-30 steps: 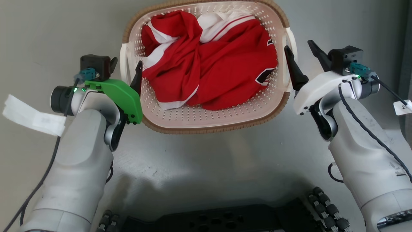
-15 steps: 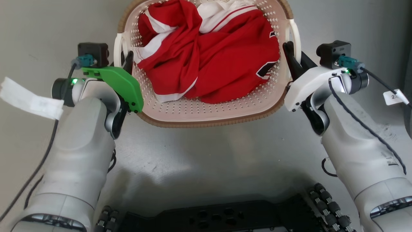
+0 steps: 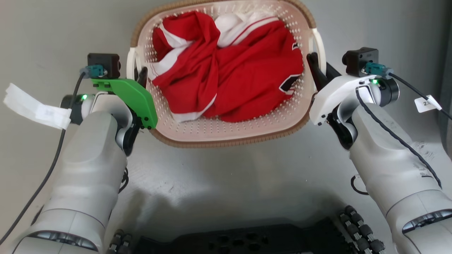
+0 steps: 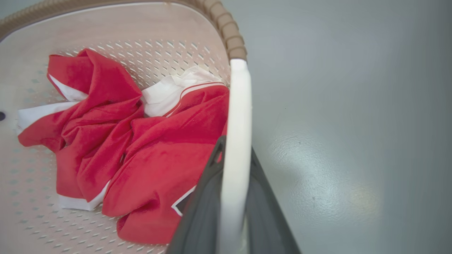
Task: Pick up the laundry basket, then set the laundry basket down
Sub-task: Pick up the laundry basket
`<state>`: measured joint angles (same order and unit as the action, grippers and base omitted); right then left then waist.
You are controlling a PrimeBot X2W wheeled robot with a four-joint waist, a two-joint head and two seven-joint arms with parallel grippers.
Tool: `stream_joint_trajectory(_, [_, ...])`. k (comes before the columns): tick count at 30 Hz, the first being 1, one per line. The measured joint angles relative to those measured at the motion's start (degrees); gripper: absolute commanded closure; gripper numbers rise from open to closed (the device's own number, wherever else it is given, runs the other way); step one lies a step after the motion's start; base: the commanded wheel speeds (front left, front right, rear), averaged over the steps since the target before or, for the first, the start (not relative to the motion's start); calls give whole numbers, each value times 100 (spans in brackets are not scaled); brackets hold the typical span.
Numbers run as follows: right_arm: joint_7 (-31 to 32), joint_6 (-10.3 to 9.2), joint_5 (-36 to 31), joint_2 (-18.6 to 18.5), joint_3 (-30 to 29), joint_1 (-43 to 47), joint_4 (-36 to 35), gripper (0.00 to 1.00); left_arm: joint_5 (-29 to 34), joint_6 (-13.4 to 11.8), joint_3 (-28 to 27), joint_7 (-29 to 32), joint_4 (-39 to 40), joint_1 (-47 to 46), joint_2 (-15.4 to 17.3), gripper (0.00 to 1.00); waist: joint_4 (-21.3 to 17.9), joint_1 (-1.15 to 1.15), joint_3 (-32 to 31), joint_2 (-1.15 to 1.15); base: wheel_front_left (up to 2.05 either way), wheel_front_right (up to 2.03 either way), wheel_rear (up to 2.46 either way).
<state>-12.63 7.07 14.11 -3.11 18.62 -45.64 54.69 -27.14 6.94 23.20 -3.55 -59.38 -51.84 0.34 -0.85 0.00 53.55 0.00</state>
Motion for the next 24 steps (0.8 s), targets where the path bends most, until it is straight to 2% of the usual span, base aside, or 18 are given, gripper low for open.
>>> stream_joint_trajectory(10, [177,51,119,51,41,-115,558,100,-375,40,77,355,-398,2,-87,100,-31,0,-456,0,0,0,0])
stream_joint_trajectory(24, [573,66,553,136,93,-46,1152,100,-1044,44,350,949,-445,285,-107,100,-77,0,-1353,0,0,0,0])
